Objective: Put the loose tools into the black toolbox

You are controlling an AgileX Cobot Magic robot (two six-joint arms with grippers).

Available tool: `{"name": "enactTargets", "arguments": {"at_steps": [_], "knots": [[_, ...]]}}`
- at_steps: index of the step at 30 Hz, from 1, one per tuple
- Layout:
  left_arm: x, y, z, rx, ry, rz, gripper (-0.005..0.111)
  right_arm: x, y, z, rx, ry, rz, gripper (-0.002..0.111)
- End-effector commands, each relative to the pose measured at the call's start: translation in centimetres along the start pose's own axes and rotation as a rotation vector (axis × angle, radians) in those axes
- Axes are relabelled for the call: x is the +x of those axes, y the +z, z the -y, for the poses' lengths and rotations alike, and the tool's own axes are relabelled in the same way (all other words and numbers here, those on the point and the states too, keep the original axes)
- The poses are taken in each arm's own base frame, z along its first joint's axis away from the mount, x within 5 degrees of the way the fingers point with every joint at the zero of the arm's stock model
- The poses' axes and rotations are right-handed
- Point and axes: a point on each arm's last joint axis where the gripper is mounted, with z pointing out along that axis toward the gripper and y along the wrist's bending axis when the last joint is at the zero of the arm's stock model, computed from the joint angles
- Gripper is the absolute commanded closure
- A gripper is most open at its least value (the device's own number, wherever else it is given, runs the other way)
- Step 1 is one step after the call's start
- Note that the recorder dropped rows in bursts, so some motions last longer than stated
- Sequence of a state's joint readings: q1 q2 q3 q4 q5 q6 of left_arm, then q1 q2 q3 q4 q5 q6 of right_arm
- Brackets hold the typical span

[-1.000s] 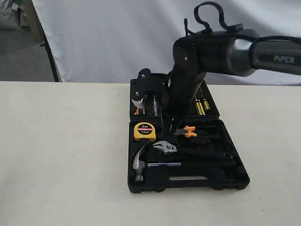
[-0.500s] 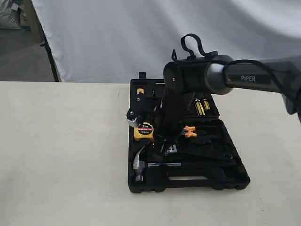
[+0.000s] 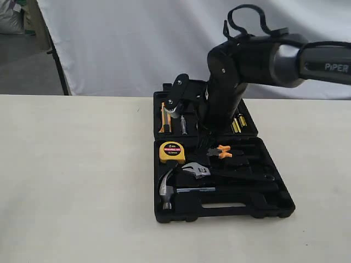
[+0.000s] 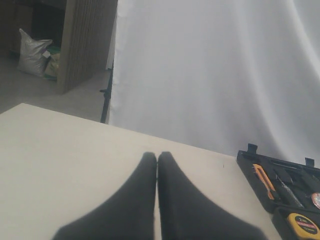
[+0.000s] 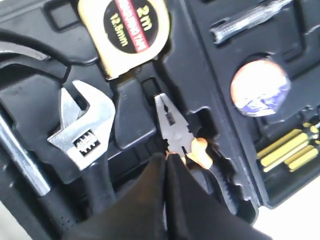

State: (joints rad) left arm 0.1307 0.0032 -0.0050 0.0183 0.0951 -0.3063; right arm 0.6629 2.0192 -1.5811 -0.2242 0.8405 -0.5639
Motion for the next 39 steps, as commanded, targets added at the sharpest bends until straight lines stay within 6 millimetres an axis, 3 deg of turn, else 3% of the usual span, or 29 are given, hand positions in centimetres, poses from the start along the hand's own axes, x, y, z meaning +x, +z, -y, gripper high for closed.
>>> {"name": "enactTargets", "arguments": {"at_steps": [1, 6, 9, 15, 20, 25, 32, 39], "knots": [[-0.2, 0.0, -0.1, -0.021, 0.0, 0.02, 0.106, 0.3, -0.2, -0.1, -0.013, 0.022, -0.014, 0.109], [-0.2, 0.0, -0.1, -0.021, 0.0, 0.02, 0.106, 0.7, 0.3, -0.5, -0.02, 0.027, -0.02, 0.109], [-0.2, 0.0, -0.1, -0.021, 0.0, 0.02, 0.106, 0.9, -0.5, 0.1, 0.009, 0.071, -0.003, 0.109], [-0.2, 0.0, -0.1, -0.021, 0.0, 0.02, 0.106, 1.4, -7.0, 1.7, 0.128, 0.284, 0.139, 0.109], [-0.2, 0.0, -0.1, -0.021, 0.0, 0.02, 0.106, 3.6, -12.3, 0.5, 0.202, 0.428, 0.339, 0.109], [-0.2, 0.0, -0.1, -0.021, 0.0, 0.02, 0.106, 7.8, -16.6, -3.1, 0.243, 0.551, 0.578, 0.109], [-0.2, 0.0, -0.1, -0.021, 0.0, 0.02, 0.106, 14.6, -19.2, -9.7, 0.271, 0.628, 0.903, 0.109], [-0.2, 0.0, -0.1, -0.021, 0.0, 0.02, 0.106, 20.9, -17.1, -16.2, 0.267, 0.689, 1.072, 0.109]]}}
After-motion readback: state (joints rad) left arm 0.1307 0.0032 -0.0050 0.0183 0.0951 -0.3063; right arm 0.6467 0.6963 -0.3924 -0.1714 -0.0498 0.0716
